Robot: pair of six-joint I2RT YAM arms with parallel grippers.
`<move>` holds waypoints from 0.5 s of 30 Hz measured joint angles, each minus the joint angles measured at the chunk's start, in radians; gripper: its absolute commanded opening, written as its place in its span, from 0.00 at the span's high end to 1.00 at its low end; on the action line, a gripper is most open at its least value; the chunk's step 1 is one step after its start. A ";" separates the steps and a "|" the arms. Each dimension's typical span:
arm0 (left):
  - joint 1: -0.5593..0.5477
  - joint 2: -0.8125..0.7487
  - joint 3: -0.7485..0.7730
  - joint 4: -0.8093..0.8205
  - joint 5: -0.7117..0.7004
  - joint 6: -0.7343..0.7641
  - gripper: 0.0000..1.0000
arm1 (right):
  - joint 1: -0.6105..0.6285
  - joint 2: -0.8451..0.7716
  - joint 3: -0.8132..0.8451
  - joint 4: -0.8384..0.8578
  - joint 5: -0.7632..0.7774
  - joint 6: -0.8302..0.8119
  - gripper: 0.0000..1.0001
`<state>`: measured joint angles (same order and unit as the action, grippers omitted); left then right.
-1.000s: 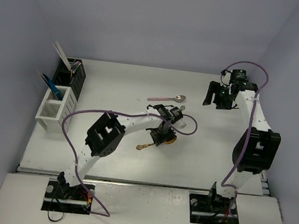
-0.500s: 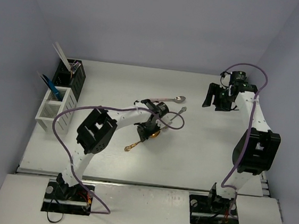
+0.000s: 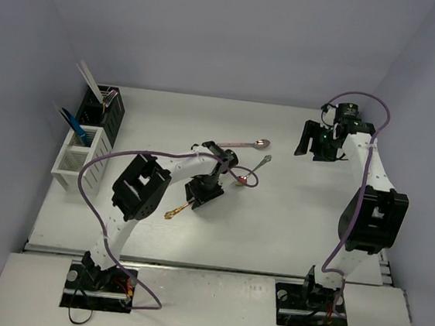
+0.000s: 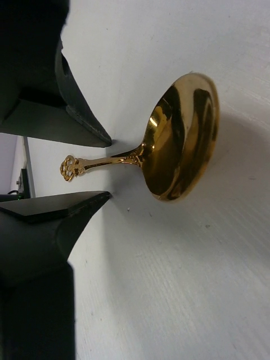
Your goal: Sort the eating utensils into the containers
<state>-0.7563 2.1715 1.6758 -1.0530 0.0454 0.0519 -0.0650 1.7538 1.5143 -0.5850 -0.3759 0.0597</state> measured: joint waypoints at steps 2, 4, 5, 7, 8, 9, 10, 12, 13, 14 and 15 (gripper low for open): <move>0.000 0.017 0.025 -0.020 0.000 -0.002 0.68 | 0.000 0.000 0.000 0.000 0.000 0.000 0.35; 0.004 0.028 0.046 -0.025 0.002 -0.006 0.69 | 0.000 0.000 0.000 0.000 0.000 0.000 0.35; 0.006 0.031 0.055 -0.020 0.006 -0.008 0.69 | 0.000 0.000 -0.001 0.000 0.000 0.000 0.35; 0.012 0.034 0.067 -0.004 0.015 -0.013 0.70 | 0.000 0.000 -0.001 0.000 0.000 0.000 0.36; 0.018 0.034 0.069 0.004 0.021 -0.014 0.70 | 0.000 0.000 -0.002 0.000 0.000 0.000 0.36; 0.023 0.034 0.070 0.011 0.028 -0.017 0.70 | 0.000 0.000 -0.002 0.000 0.000 0.000 0.36; 0.031 0.032 0.070 0.019 0.035 -0.024 0.71 | 0.000 0.000 -0.002 0.000 0.000 0.000 0.36; 0.045 0.027 0.068 0.045 0.045 -0.036 0.73 | 0.000 0.000 -0.002 0.000 0.000 0.000 0.36; 0.051 0.019 0.061 0.066 0.049 -0.042 0.74 | 0.000 0.000 -0.002 0.000 0.000 0.000 0.36; 0.054 0.012 0.051 0.083 0.051 -0.046 0.76 | 0.000 0.000 -0.002 0.000 0.000 0.000 0.36; 0.058 0.005 0.041 0.100 0.054 -0.051 0.77 | 0.000 0.000 -0.002 0.000 0.000 0.000 0.37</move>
<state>-0.6985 2.1765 1.7172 -0.9531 0.0990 0.0007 -0.0650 1.7538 1.5127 -0.5850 -0.3764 0.0594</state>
